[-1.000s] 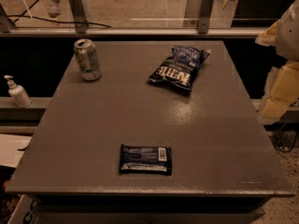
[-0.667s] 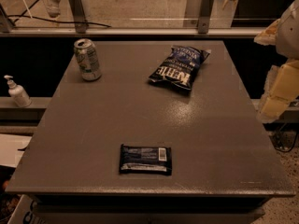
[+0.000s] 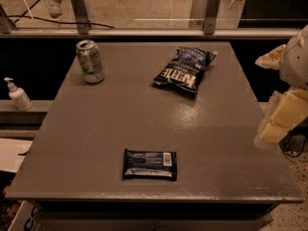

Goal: Move rxbar blueberry near 7up can

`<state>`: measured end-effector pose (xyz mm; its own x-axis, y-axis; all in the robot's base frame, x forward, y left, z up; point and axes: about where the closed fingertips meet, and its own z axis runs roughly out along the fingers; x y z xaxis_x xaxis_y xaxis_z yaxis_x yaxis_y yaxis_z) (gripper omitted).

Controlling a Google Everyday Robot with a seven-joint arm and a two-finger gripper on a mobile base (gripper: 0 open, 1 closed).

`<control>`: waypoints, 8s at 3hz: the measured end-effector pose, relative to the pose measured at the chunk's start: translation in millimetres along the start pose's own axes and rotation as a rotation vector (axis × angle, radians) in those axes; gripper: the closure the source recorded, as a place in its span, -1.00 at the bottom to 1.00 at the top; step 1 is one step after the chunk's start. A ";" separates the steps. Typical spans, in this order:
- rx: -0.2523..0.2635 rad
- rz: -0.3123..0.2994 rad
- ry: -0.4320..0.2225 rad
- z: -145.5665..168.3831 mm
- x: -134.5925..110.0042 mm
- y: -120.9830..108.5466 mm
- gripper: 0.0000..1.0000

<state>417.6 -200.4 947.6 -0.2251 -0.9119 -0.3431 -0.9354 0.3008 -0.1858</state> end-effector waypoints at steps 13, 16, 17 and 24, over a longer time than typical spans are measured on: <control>-0.107 0.079 -0.296 179.1 -122.1 109.9 -0.16; -0.105 0.124 -0.322 154.0 -123.1 89.6 1.00; -0.075 0.113 -0.341 135.4 -147.0 79.6 1.00; 0.090 0.182 -0.234 218.3 -266.6 -60.9 1.00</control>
Offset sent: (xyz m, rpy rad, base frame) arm -0.0879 0.1064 -0.1077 0.2697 0.1343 0.1026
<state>594.1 85.3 849.3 -0.3084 -0.7545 -0.5794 -0.8552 0.4866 -0.1785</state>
